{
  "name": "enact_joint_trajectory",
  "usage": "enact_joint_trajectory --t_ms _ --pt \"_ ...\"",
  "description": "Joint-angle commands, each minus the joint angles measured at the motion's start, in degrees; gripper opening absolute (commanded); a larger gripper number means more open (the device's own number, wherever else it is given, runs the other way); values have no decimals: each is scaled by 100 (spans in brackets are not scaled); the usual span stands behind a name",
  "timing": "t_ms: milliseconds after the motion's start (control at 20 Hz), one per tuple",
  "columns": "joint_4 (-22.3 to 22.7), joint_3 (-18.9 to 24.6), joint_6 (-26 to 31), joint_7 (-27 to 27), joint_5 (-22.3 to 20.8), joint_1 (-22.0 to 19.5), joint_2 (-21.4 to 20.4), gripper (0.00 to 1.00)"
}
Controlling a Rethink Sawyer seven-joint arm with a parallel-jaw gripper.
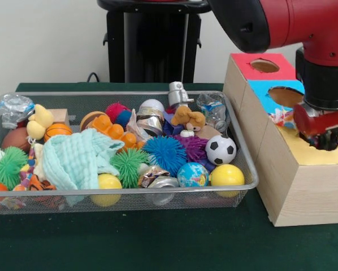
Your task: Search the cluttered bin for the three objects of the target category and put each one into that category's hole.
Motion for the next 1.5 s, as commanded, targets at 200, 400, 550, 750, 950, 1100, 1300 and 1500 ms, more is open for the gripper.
enact_joint_trajectory --t_ms 200,400,550,750,950,1100,1300,1500 --pt "-538 -462 -636 871 -249 317 814 0" --pt "-716 -571 -1228 876 -332 367 1074 0" --pt "-796 -444 -1362 620 -364 230 1220 0" --pt "-868 -193 -1309 105 -460 -35 1321 0" --pt "-921 153 -1082 -539 -541 -349 1406 0" --pt "-952 409 -1143 -894 -705 -584 1552 0" --pt "-882 567 -1305 -820 -859 -832 1791 0" --pt "-817 471 -1733 -420 -1184 -789 1759 0"
